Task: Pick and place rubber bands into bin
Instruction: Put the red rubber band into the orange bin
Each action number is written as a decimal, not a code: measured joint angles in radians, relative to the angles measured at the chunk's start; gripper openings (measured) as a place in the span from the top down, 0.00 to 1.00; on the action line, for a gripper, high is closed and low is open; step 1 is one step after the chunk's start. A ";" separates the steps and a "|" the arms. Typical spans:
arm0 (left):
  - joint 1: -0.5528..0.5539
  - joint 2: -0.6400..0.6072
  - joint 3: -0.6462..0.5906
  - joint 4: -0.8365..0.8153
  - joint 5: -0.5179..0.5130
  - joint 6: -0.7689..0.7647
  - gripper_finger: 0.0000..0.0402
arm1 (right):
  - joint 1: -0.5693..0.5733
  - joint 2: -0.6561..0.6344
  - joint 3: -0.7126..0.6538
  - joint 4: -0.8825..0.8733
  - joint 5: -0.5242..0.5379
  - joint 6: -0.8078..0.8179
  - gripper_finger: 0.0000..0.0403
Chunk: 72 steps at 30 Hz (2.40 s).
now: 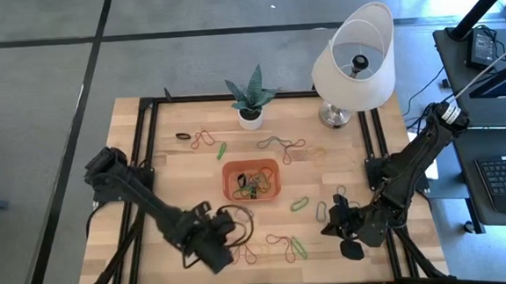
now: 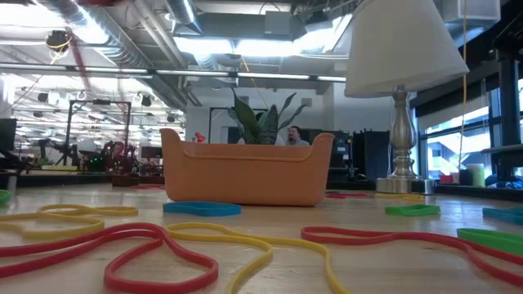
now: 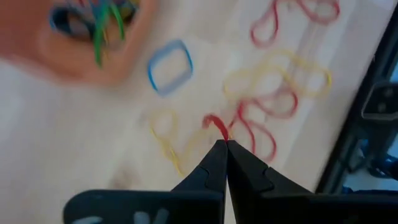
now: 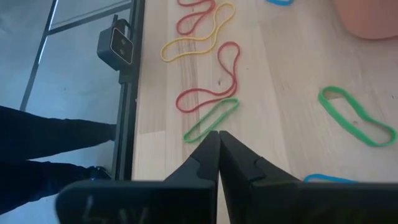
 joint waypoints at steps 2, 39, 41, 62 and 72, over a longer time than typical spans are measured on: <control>0.040 -0.001 0.026 -0.013 -0.019 0.058 0.99 | 0.000 0.000 0.000 0.000 0.000 0.001 0.97; 0.490 -0.001 0.041 -0.208 -0.044 0.395 0.99 | 0.000 0.000 0.000 -0.012 0.047 0.016 0.97; 0.490 0.003 0.031 -0.205 -0.034 0.389 0.99 | 0.000 0.000 0.000 -0.012 0.047 0.016 0.97; 0.503 0.003 -0.178 0.058 0.078 0.267 0.99 | -0.011 0.000 0.000 -0.012 0.059 0.004 0.97; 0.517 0.023 -0.195 0.113 0.088 0.218 0.98 | -0.011 0.000 0.000 -0.013 0.062 0.005 0.97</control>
